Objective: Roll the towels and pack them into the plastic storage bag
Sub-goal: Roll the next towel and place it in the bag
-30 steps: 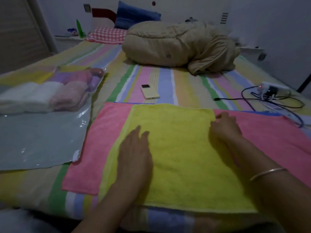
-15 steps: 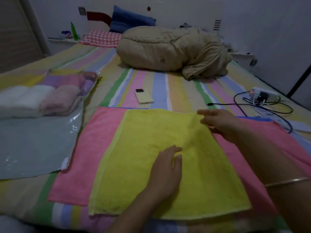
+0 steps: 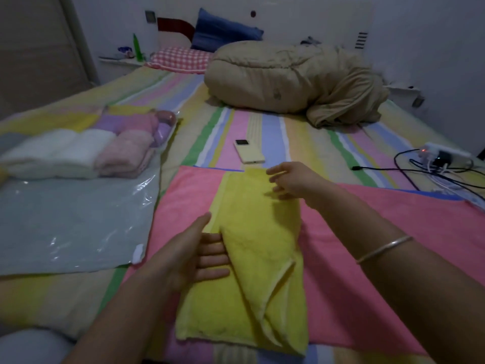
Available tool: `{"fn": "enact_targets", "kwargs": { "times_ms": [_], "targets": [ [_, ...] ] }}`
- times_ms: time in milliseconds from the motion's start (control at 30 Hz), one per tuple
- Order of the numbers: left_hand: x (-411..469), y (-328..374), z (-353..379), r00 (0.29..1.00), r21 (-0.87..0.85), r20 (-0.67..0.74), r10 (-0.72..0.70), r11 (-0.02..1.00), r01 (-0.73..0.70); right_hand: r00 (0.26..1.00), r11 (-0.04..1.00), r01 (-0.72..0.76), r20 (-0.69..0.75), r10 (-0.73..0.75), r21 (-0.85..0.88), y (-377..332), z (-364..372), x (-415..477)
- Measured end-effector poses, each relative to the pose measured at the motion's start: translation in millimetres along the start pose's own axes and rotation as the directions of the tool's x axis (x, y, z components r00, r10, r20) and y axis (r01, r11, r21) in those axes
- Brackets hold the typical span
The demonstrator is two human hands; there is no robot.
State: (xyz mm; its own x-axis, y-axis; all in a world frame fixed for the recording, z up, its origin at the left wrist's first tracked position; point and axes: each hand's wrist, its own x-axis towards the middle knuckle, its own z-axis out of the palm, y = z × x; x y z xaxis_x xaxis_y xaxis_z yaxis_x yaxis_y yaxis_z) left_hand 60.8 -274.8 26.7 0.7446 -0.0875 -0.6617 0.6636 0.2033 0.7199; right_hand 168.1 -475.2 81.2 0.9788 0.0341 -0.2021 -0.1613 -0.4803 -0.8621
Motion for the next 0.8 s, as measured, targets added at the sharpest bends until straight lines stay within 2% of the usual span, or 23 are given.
{"fn": "enact_targets", "kwargs": {
  "times_ms": [67, 133, 200, 267, 300, 333, 400, 500, 600, 700, 800],
  "targets": [
    [0, 3, 9, 0.997, 0.141, -0.058, 0.048, 0.989, -0.039, 0.998, 0.947, 0.056, -0.017, -0.065, -0.317, 16, -11, 0],
    [2, 9, 20, 0.985, 0.283, -0.131, 0.111, 0.956, -0.070, 0.995, 0.776, 0.103, 0.077, -0.070, -0.622, 30, -14, -4],
    [4, 17, 30, 0.971, 0.397, -0.177, 0.161, 0.915, -0.079, 0.975, 0.610, 0.208, 0.213, -0.066, -0.764, 41, -8, -9],
    [10, 24, 34, 0.969, 0.485, -0.181, 0.169, 0.873, -0.061, 0.931, 0.536, 0.352, 0.344, -0.119, -0.767, 46, 3, -15],
    [13, 27, 33, 0.972, 0.537, -0.171, 0.159, 0.843, -0.043, 0.919, 0.524, 0.388, 0.363, -0.154, -0.758, 46, 7, -17],
    [15, 28, 31, 0.977, 0.592, -0.158, 0.147, 0.806, -0.025, 0.922, 0.527, 0.385, 0.342, -0.182, -0.758, 43, 10, -17],
    [17, 29, 25, 0.984, 0.673, -0.115, 0.139, 0.739, -0.026, 0.939, 0.523, 0.328, 0.210, -0.272, -0.787, 32, 10, -9],
    [13, 28, 14, 0.992, 0.678, -0.043, 0.116, 0.733, -0.057, 0.922, 0.531, 0.270, 0.056, -0.384, -0.803, 17, 10, 19],
    [6, 25, 5, 0.994, 0.653, 0.002, 0.105, 0.753, -0.081, 0.948, 0.568, 0.228, 0.047, -0.315, -0.791, 11, 20, 59],
    [8, 21, 0, 0.987, 0.707, 0.009, 0.163, 0.697, -0.121, 0.972, 0.583, 0.163, 0.029, -0.232, -0.796, 13, 35, 85],
    [10, 13, -1, 0.971, 0.716, 0.000, 0.240, 0.678, -0.168, 0.955, 0.534, 0.086, -0.083, -0.284, -0.841, 17, 45, 98]
  ]
}}
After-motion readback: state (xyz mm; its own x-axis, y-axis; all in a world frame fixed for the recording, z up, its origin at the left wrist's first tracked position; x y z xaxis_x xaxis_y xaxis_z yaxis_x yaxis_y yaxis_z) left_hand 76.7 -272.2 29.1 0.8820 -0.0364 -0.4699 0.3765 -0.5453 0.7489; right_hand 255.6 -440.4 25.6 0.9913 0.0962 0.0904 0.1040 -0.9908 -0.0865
